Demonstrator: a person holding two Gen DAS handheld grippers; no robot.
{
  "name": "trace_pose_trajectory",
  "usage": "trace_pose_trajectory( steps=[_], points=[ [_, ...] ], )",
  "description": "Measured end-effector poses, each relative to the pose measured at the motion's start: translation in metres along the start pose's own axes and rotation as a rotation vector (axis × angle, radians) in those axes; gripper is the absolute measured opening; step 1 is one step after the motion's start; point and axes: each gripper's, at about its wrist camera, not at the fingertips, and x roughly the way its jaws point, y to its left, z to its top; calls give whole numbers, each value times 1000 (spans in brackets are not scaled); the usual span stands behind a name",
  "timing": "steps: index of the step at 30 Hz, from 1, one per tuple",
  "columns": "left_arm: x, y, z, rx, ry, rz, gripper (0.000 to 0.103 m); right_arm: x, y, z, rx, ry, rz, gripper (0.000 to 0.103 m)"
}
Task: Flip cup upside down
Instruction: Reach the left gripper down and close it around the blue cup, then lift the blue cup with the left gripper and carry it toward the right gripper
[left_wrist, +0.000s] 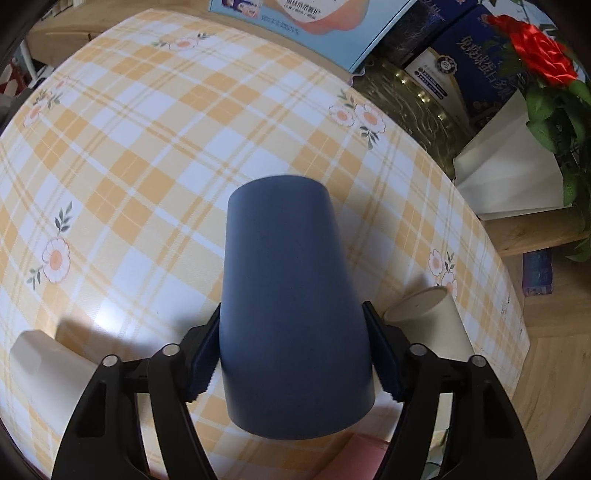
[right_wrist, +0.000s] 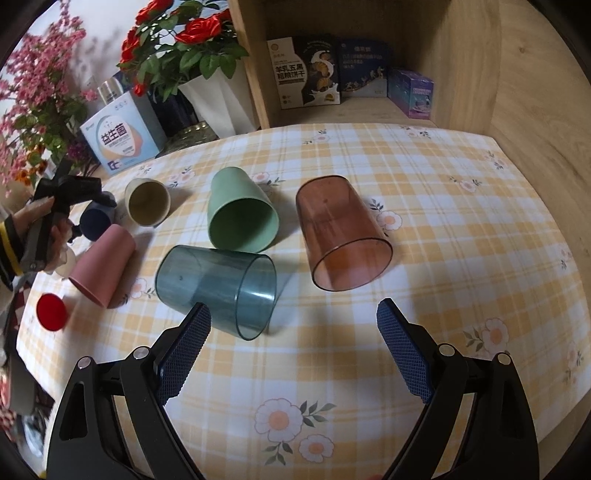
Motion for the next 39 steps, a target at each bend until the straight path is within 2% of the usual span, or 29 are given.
trace_pose_trajectory(
  steps=[9, 15, 22, 27, 29, 34, 39],
  points=[
    [-17, 6, -13, 39, -58, -23, 67, -5, 0, -2, 7, -10, 7, 88],
    [-47, 11, -35, 79, -82, -46, 67, -11, 4, -3, 18, -24, 30, 88],
    [-86, 19, -59, 75, -116, -72, 67, -30, 5, -6, 28, -57, 51, 88],
    [-126, -2, -102, 173, -153, -111, 67, -51, -14, -5, 70, -107, 17, 88],
    [-138, -15, -129, 228, -157, -132, 67, -58, -25, -5, 93, -117, 4, 88],
    [-147, -38, -191, 312, -150, -190, 67, -74, -45, -14, 129, -132, -18, 88],
    [-135, -59, -258, 358, -53, -269, 67, -89, -60, -27, 147, -146, -16, 88]
  ],
)
